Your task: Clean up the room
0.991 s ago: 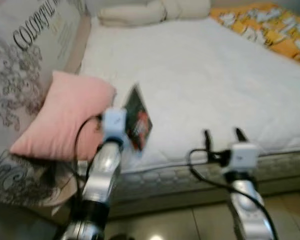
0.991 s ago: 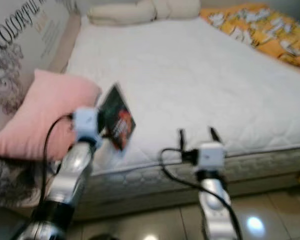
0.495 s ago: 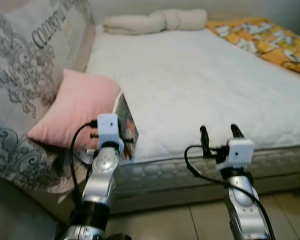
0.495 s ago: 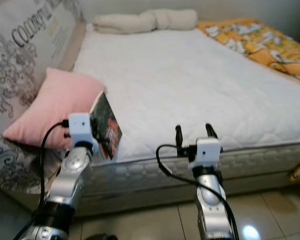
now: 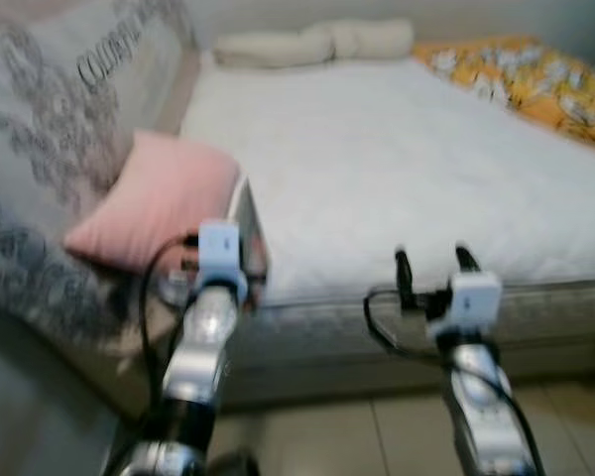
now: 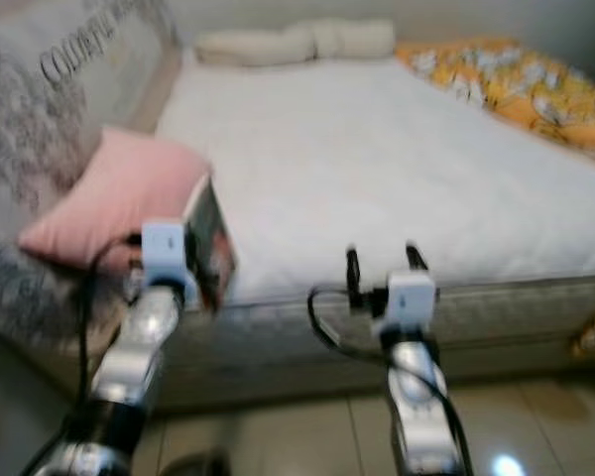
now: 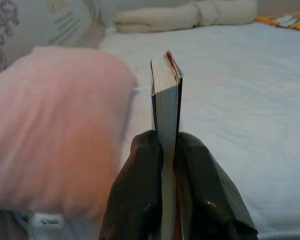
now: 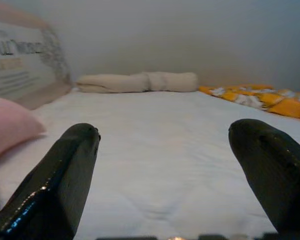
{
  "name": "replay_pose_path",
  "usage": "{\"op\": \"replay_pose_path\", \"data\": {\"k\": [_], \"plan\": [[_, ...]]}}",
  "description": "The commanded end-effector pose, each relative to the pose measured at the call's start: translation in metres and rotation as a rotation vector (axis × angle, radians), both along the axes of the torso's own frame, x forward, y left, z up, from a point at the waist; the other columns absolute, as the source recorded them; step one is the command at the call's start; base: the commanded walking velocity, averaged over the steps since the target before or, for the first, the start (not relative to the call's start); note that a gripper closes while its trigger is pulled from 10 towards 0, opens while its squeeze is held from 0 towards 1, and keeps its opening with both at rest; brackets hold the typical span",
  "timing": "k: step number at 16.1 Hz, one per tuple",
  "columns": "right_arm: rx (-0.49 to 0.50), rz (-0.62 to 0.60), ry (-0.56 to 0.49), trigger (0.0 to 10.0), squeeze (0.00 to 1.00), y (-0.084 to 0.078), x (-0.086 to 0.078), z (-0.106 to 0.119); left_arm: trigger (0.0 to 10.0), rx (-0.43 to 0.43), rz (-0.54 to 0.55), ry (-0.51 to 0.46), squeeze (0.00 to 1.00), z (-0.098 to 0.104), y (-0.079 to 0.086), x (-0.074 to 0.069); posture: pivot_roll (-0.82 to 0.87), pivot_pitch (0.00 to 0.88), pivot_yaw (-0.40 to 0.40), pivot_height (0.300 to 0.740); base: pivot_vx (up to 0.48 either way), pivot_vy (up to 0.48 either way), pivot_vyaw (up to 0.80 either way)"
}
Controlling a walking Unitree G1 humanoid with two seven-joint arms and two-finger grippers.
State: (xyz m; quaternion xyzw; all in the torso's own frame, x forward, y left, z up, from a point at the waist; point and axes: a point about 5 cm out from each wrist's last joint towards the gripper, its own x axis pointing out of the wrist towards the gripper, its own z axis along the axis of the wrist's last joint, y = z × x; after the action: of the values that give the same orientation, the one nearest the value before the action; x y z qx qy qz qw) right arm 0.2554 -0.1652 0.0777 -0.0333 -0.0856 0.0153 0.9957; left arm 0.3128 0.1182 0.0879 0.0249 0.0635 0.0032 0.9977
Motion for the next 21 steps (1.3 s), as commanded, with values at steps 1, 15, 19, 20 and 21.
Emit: {"op": "replay_pose_path", "data": {"k": [1, 15, 19, 20, 21], "plan": [[0.007, -0.001, -0.012, 10.0, 0.15, 0.0, 0.003, 0.003, 10.0, 0.027, -0.059, -0.069, 0.0, 0.016, -0.008, 0.008, -0.1, 0.0, 0.036, 0.736, 0.0, -0.412, 0.0], [0.008, 0.026, -0.026, 10.0, 0.15, 0.006, 0.013, 0.005, 10.0, 0.045, -0.191, -0.115, 0.0, 0.024, -0.022, 0.012, -0.09, 0.0, 0.034, 0.736, 0.219, -0.084, 0.0], [0.009, 0.025, -0.03, 10.0, 0.15, 0.006, 0.014, 0.005, 10.0, 0.06, -0.214, -0.135, 0.0, 0.03, -0.024, 0.015, -0.09, 0.0, 0.035, 0.736, 0.48, 0.0, 0.0], [0.009, 0.025, -0.03, 10.0, 0.15, 0.006, 0.014, 0.005, 10.0, 0.06, -0.221, -0.135, 0.0, 0.03, -0.024, 0.015, -0.09, 0.0, 0.035, 0.736, 0.48, 0.0, 0.0], [0.008, 0.025, -0.029, 10.0, 0.15, 0.006, 0.013, 0.005, 10.0, 0.052, -0.224, -0.136, 0.0, 0.029, -0.025, 0.014, -0.09, 0.0, 0.036, 0.736, 0.48, 0.0, 0.0]]}}
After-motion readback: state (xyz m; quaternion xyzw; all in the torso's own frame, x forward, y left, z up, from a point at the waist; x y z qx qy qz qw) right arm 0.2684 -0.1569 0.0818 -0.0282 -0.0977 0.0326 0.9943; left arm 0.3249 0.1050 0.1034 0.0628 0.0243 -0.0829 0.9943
